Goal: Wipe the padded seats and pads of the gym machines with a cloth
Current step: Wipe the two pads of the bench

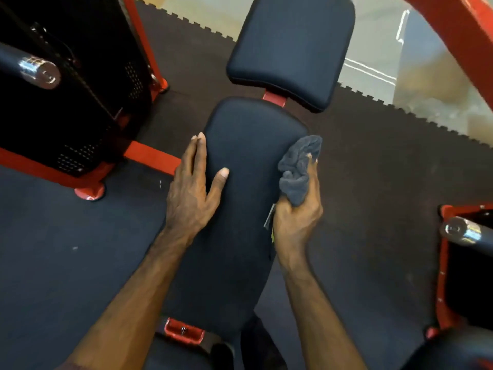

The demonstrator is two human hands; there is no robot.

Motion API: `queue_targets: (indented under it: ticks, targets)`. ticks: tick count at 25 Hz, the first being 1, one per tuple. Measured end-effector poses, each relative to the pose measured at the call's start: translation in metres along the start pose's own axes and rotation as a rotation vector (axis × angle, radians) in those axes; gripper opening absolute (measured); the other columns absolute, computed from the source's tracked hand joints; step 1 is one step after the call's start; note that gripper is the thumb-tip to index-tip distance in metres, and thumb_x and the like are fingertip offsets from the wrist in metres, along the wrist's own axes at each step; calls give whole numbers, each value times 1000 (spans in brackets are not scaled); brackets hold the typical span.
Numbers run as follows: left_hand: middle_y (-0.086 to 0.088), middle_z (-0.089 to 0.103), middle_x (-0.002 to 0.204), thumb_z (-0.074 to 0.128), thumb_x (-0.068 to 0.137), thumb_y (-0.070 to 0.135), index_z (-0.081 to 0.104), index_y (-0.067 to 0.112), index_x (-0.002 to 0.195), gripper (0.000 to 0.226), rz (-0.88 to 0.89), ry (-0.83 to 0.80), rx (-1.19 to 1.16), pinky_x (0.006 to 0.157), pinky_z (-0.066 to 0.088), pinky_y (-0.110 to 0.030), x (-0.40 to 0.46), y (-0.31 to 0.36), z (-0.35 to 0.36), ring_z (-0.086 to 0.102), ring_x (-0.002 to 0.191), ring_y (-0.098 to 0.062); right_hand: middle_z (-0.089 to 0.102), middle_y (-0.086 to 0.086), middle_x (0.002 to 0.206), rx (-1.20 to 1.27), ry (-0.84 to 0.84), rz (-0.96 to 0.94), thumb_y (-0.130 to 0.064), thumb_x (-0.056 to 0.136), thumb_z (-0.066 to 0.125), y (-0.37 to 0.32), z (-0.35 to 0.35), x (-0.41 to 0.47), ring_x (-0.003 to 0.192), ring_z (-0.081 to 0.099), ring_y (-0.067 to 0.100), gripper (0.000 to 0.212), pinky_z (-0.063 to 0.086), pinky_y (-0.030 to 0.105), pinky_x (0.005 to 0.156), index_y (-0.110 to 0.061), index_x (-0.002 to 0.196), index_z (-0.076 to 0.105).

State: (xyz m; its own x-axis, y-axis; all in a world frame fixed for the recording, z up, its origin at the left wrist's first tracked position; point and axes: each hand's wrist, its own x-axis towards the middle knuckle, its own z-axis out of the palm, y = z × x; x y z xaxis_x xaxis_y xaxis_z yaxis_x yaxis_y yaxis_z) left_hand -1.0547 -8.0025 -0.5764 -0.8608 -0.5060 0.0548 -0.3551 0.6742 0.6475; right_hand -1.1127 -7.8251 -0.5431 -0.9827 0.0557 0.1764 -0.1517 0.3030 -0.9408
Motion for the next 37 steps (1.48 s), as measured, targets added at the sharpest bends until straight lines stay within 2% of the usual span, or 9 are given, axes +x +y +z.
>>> queue_targets:
  ticks: [4, 7, 13, 18, 22, 25, 28, 33, 37]
  targets:
    - [3, 12, 176, 38, 108, 61, 5, 29, 170, 77, 0, -11, -23, 126, 30, -55, -14, -16, 5, 16, 162, -15, 69, 3, 139, 64, 102, 80, -5, 89, 63, 14, 2, 30, 130, 64, 18, 57, 52, 48, 108, -12, 145, 61]
    - [4, 14, 175, 40, 109, 59, 4, 34, 169, 74, -13, -32, -54, 122, 30, -67, -31, -25, 4, 17, 161, -16, 64, 3, 145, 75, 119, 127, -2, 91, 63, 28, -6, -29, 134, 61, 19, 59, 50, 53, 111, -10, 149, 57]
    - [-3, 20, 172, 42, 110, 51, 7, 30, 170, 73, -18, -35, -89, 124, 28, -64, -59, -44, 5, 22, 160, -22, 67, -14, 128, 103, 168, 217, -6, 89, 67, 30, -2, -37, 121, 64, 5, 56, 50, 29, 105, -8, 145, 60]
    - [-4, 20, 171, 42, 110, 50, 5, 30, 170, 73, -4, -79, -119, 127, 26, -59, -82, -65, 0, 22, 160, -22, 68, 0, 130, 123, 115, 303, -22, 89, 68, 55, -13, -82, 121, 66, 17, 59, 52, 44, 106, -9, 145, 59]
    - [-6, 19, 171, 42, 110, 51, 2, 34, 169, 74, -60, -108, -131, 126, 30, -55, -110, -82, 1, 24, 159, -24, 70, 5, 125, 119, 79, 405, -37, 84, 71, 51, -27, -136, 111, 66, 10, 63, 54, 34, 96, 0, 135, 63]
    - [-8, 19, 171, 42, 110, 50, 1, 33, 169, 74, -63, -108, -138, 127, 29, -54, -124, -93, 5, 25, 158, -25, 71, 12, 117, 147, 168, 380, -16, 87, 74, 62, -16, -85, 100, 63, 1, 41, 54, 28, 92, 5, 122, 66]
    - [-8, 20, 171, 42, 110, 51, 1, 35, 169, 73, -95, -115, -142, 128, 28, -51, -136, -98, 5, 25, 158, -24, 73, 16, 110, 113, 123, 416, -4, 92, 69, 73, -20, -108, 101, 64, -5, 49, 54, 23, 88, 8, 138, 58]
    - [-6, 20, 172, 41, 109, 54, -2, 42, 167, 74, -171, -125, -123, 128, 28, -52, -171, -110, 3, 23, 159, -23, 67, 12, 138, 134, 42, 634, -31, 88, 73, 72, -51, -218, 128, 65, 24, 60, 50, 53, 109, -5, 140, 61]
    - [-8, 21, 170, 44, 109, 52, 0, 41, 167, 73, -198, -93, -124, 127, 29, -54, -192, -121, 11, 26, 158, -25, 71, 13, 129, 132, 146, 595, -31, 80, 76, 87, -38, -145, 116, 69, 18, 60, 55, 42, 103, -3, 132, 66]
